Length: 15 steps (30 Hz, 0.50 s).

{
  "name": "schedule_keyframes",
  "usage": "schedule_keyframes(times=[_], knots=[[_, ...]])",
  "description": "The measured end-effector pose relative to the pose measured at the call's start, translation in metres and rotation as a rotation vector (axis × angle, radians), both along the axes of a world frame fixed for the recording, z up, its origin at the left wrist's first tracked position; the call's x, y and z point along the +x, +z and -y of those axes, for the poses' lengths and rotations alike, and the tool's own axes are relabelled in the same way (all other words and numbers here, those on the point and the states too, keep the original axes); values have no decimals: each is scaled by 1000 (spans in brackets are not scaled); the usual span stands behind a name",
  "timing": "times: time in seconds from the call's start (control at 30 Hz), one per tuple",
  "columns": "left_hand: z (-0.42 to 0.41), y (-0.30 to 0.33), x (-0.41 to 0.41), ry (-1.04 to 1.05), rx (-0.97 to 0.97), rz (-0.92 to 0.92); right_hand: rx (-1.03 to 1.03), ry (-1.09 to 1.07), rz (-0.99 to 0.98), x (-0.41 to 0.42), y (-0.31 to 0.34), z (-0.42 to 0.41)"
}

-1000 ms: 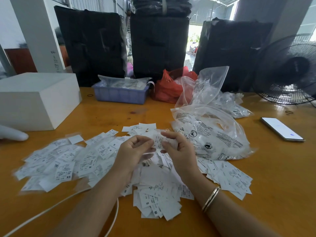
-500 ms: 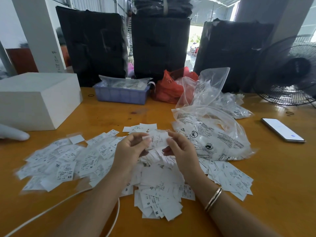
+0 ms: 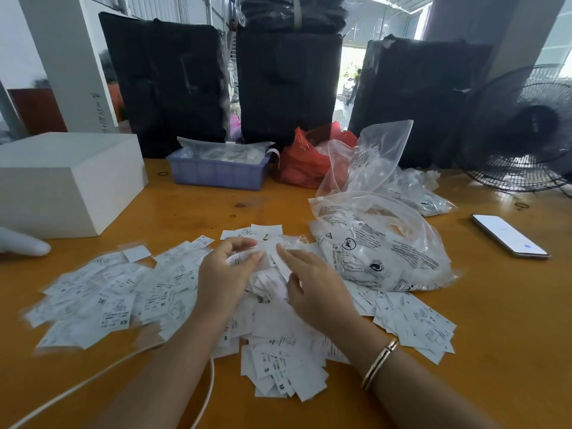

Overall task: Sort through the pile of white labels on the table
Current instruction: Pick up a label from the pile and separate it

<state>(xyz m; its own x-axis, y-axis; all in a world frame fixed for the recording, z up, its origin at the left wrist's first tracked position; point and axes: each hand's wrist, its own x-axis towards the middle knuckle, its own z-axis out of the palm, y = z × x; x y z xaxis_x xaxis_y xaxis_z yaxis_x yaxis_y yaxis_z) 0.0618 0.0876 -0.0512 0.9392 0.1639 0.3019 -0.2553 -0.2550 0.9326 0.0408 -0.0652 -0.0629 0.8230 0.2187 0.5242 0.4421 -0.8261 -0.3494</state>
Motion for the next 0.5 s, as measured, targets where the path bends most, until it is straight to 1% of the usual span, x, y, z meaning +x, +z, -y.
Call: schedule_keyframes(times=[0.13, 0.23, 0.33, 0.4, 0.47, 0.5], knots=[[-8, -3, 6, 137, 137, 110, 293, -208, 108, 21, 26, 38], [-14, -6, 9, 170, 228, 116, 346, -387, 115, 43, 41, 72], [-16, -9, 11, 204, 366, 109, 294, -536, 39, 63, 45, 97], [-17, -10, 11, 273, 534, 73, 228, -623, -112, 75, 43, 111], [-19, -10, 11, 345, 676, 38, 77, -676, -269, 82, 40, 119], [-20, -9, 11, 367, 713, 40, -3, -678, -325, 84, 38, 120]])
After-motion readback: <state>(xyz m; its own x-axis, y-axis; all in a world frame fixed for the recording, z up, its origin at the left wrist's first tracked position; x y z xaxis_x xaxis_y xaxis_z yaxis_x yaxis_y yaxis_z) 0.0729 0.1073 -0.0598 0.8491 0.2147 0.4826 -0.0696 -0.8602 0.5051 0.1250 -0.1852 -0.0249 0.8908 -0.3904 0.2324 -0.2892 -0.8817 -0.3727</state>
